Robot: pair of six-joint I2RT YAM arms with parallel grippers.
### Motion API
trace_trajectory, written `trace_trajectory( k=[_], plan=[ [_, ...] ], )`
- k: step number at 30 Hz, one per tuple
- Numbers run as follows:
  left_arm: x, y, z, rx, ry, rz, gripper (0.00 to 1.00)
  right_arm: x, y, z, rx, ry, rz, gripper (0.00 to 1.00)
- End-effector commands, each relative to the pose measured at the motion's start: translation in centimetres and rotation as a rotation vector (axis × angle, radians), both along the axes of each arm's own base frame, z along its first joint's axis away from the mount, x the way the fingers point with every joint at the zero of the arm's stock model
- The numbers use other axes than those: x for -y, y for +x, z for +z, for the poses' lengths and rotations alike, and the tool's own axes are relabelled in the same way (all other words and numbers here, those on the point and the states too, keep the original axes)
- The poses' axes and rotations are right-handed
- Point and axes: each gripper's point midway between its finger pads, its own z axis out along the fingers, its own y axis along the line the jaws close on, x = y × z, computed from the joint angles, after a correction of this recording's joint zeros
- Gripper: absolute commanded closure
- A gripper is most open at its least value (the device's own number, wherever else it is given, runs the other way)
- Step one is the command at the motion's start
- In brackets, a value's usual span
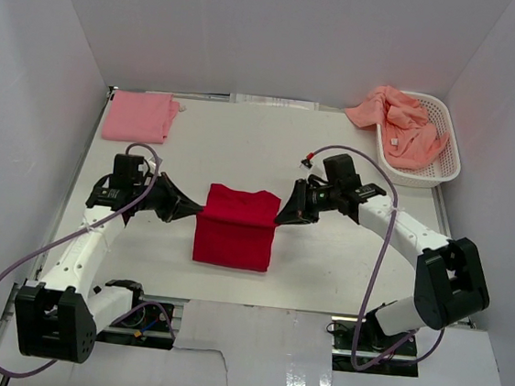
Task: Fold and stack the t-shirts
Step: Fold the long partially folded tshirt into a neat square
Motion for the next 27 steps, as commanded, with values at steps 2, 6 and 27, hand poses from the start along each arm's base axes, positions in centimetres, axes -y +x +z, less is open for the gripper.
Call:
trace_trajectory(
  k=[2, 6, 27],
  plan=[
    [-0.5, 2.6, 0.9, 0.087, 0.020, 0.021, 1.00, -0.3, 1.7, 0.6, 0.040, 0.010, 0.022, 0.92],
    [-0.4, 3.8, -0.1, 0.090, 0.021, 0.020, 1.00, -0.5, 2.5, -0.3, 0.030, -0.002, 0.027, 0.92],
    [-0.2, 9.3, -5.4, 0.033, 0.020, 0.001, 1.00, -1.6, 7.8, -3.3, 0.020, -0.036, 0.011, 0.92]
  ],
)
